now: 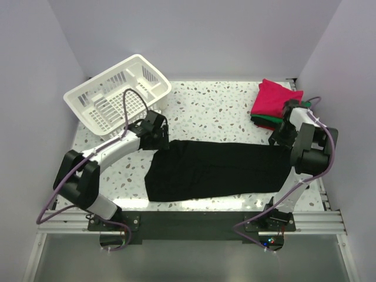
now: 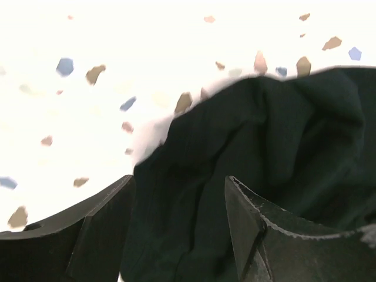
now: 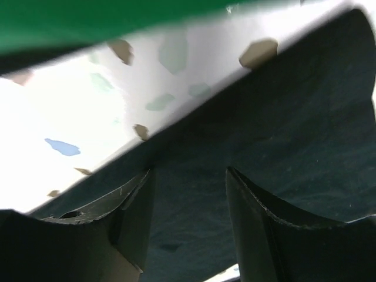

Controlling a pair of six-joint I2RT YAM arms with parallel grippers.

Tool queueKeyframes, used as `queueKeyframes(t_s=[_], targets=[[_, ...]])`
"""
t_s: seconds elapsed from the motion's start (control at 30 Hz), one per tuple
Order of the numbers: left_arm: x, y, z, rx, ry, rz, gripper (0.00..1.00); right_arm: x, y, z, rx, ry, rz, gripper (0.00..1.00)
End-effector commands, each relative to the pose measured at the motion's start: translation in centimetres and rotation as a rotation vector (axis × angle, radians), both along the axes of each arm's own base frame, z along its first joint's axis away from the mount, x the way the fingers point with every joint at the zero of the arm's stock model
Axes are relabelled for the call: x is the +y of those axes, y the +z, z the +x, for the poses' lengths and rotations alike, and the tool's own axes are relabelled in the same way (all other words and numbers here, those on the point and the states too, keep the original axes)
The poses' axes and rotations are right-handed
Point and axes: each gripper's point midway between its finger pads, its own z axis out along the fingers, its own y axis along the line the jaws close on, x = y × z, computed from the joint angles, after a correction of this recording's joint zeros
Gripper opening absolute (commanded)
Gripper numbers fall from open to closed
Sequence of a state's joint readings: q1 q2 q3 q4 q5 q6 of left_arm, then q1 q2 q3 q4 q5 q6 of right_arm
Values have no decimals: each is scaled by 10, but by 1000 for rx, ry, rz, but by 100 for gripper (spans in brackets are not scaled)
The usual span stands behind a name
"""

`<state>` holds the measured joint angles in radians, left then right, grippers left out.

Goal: Fold and stack the t-shirts
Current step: Fold the tshirt

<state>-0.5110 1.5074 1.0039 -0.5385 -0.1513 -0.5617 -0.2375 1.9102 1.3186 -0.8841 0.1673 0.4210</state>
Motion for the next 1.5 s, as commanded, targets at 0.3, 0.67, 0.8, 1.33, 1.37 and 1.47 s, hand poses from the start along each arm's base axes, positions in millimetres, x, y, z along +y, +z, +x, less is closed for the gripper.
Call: queueKeyframes(t_s=[0.3,0.67,0.8,1.33,1.37,1.47], targets=[[-30,-7,69,-109,-120,21,51,59,45,4,-200,101,82,56],[-47,-19,63,-69,-199,-39,36,96,28,-10,-154,124,157,56],[-39,-5,64,-104,-164,-29,38,97,27,-13,-151,120,158,56],[-47,-17,55,-63,-195,-78,40,97,16,-26,-103,138,159,56],[-47,-23,54,-41,-193,-70,40,97,15,-27,-98,141,161,56],[-45,-31,50,-18,-183,-66,39,96,14,-27,-91,148,159,56]])
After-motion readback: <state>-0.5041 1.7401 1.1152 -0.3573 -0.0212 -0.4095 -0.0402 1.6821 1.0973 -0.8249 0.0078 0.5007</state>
